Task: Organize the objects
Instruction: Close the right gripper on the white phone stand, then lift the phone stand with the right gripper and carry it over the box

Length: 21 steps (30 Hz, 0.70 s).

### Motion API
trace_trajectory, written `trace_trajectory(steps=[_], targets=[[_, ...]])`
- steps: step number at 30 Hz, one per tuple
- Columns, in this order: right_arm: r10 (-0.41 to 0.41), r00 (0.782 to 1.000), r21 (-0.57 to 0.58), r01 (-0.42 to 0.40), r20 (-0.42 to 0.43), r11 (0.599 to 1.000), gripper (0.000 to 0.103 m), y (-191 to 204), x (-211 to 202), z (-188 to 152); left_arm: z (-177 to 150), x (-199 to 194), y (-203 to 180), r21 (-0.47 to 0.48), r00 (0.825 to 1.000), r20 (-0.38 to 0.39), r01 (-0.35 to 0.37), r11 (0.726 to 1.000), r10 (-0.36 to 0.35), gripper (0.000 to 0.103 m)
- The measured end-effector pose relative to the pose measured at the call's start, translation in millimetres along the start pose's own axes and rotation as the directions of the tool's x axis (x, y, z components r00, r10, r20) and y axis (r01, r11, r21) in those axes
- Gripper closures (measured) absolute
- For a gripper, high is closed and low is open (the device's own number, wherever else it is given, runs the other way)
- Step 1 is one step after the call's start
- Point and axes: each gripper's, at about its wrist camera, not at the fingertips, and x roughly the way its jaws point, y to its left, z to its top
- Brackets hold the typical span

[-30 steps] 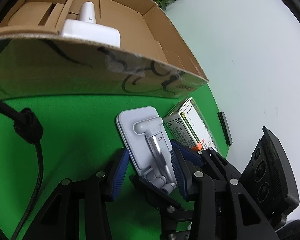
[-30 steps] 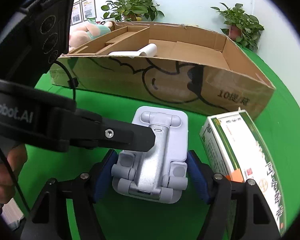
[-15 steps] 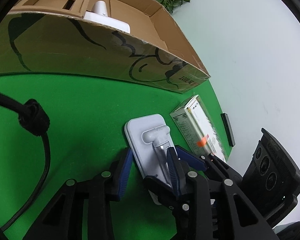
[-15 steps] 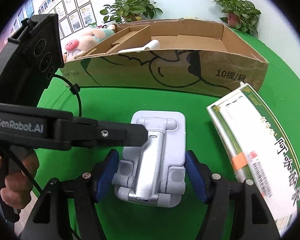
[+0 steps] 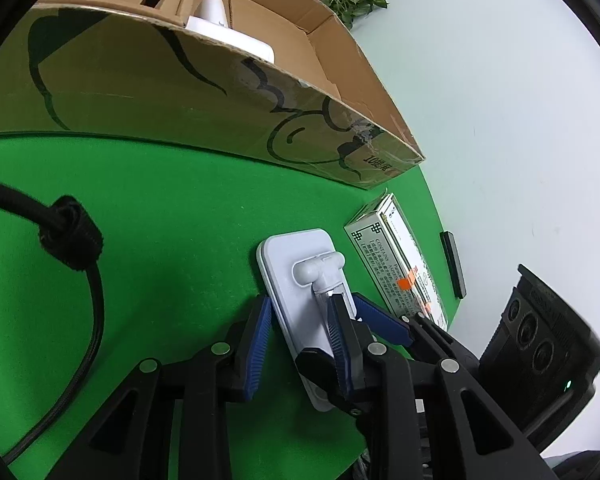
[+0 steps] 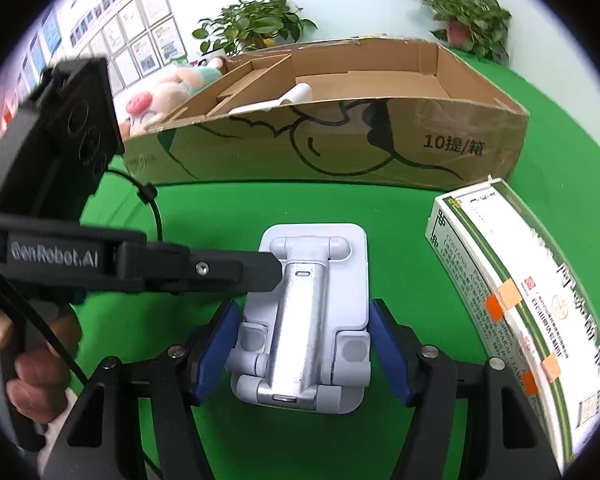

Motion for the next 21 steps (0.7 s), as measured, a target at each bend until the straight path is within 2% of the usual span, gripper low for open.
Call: trace_trajectory(steps=[8, 13, 21], targets=[[0.083, 0.997, 0.106, -0.083, 0.001, 0.991, 0.038, -13.6, -3.4, 0.5, -1.9, 4.8, -8.9, 0.016, 1.0, 0.004, -0.002, 1.0, 0.002, 0.08], [0.106, 0.994, 0.124, -0.107, 0.008, 0.986, 0.038, -13.7, -4.3, -0.5, -1.8, -1.0, -13.7, 0.022, 1.0, 0.02, -0.007, 1.0, 0.007, 0.091], [0.122, 0.992, 0.122, -0.125, 0.032, 0.985, 0.038, -10.0, -9.0, 6.0, -1.2, -10.1, -30.1, 0.048, 0.998, 0.059, 0.0, 0.999, -0.003, 0.093]])
